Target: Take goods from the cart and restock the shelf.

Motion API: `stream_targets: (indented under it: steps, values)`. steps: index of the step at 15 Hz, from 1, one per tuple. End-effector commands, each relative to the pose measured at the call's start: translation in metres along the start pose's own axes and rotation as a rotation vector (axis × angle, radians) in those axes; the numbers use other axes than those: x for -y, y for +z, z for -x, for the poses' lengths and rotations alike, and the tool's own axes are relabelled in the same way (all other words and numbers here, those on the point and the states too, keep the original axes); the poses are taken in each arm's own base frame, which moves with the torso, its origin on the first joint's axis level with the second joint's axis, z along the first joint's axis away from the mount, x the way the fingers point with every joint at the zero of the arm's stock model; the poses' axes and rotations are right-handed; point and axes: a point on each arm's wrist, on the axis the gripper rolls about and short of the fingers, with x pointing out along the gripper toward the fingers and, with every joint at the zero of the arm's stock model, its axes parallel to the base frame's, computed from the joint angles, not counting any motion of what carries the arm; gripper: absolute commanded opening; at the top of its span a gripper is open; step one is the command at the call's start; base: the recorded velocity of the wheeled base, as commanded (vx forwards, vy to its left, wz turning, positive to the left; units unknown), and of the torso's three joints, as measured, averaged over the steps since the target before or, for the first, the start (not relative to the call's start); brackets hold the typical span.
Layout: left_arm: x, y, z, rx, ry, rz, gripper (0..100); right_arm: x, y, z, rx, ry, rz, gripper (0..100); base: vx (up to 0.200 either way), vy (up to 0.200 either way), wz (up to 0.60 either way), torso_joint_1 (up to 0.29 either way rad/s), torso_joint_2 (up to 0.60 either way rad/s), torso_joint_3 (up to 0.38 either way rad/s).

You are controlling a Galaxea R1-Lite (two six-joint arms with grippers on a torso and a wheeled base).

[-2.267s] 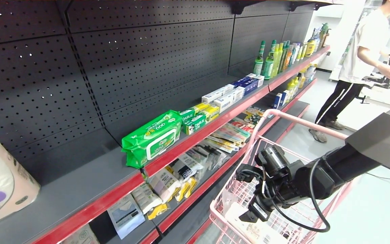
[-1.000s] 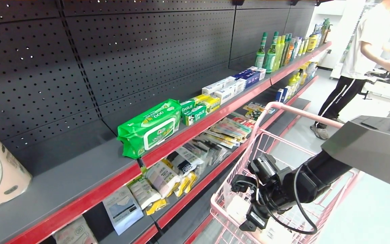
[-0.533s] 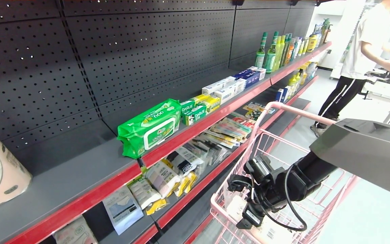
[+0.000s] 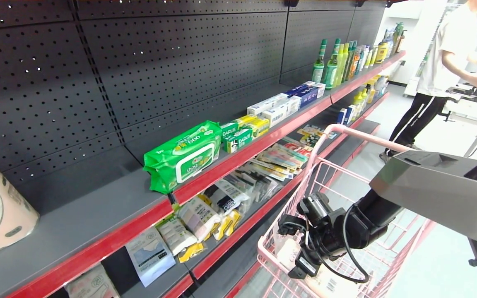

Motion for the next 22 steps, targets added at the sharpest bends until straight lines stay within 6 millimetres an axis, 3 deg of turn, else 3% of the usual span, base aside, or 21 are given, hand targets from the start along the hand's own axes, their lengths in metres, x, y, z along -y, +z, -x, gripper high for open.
stream_targets:
  steps: [1,22]
  values:
    - [0.0,0.0,0.0,0.001,0.001,0.0,100,0.004,-0.001,-0.002,-0.002,-0.003,-0.01,100,0.0,0.0,0.0,0.0,0.0,0.0]
    - [0.0,0.0,0.0,0.001,0.001,-0.004,100,0.034,-0.014,0.008,0.006,-0.048,-0.066,100,0.0,0.0,0.0,0.0,0.0,0.0]
